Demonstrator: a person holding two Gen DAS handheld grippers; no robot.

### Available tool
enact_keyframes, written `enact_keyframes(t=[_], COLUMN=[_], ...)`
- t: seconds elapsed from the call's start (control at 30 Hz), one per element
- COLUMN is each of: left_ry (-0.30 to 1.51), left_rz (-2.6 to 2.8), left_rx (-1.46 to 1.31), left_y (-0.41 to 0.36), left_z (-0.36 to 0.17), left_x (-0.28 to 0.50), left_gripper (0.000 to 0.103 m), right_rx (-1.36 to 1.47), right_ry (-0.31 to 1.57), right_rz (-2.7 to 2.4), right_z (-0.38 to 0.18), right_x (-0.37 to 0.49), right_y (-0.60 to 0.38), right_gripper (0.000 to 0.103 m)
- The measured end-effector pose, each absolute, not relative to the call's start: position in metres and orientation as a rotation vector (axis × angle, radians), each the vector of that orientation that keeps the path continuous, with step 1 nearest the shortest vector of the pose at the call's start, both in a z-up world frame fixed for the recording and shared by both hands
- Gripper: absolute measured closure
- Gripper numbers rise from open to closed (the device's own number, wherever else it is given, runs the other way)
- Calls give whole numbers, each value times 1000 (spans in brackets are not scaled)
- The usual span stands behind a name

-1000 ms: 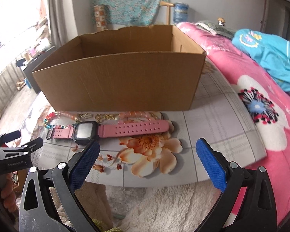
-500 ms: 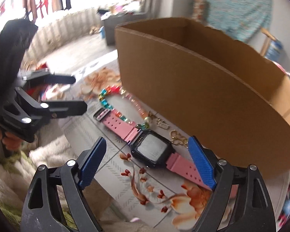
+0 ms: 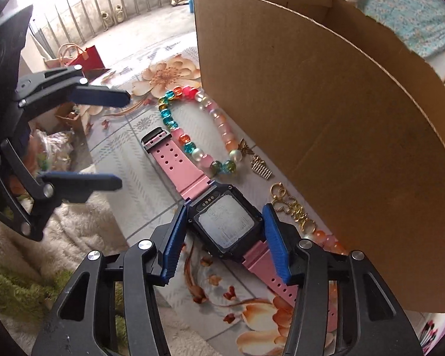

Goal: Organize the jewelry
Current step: 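Grasp the pink watch face with the right tool while the left tool grips its strap, then lift the pink watch with both tools and carry it over the cardboard box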

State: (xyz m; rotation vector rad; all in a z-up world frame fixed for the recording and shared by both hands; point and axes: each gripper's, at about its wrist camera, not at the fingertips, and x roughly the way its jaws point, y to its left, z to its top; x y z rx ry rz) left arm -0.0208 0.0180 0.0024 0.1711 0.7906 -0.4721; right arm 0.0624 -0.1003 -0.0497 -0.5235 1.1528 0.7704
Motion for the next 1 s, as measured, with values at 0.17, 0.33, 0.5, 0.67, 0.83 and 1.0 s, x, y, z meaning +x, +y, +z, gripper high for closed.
enact_keyframes(t=[0.17,0.33,0.5,0.67,0.83,1.0], left_ry=[757,766,764,834,910,938], left_rz=[-513,-515,-498,-525,-553,-556], left_rx=[326,443,451,320,215,174], left_y=[-14,-37,-46,-35,-28,-22], left_z=[-2,-16,-22,-21,-21,-22], left_x=[-36,-43,-38,-27,-8,6], left_gripper=[43,55,84,89,91,93], right_rx=[-429,-332,-252,-195,-234,-347], right_ry=[1274,1377,1416,1387,1287,1203], right_rz=[870,953,993,933,841,720], right_z=[-47,-47,-44,-36,-26,-27], right_x=[73,79,80,71,51,32], right_y=[-118,-129,-135,-146,-161,-168], right_gripper=[55,55,55,48,47,54])
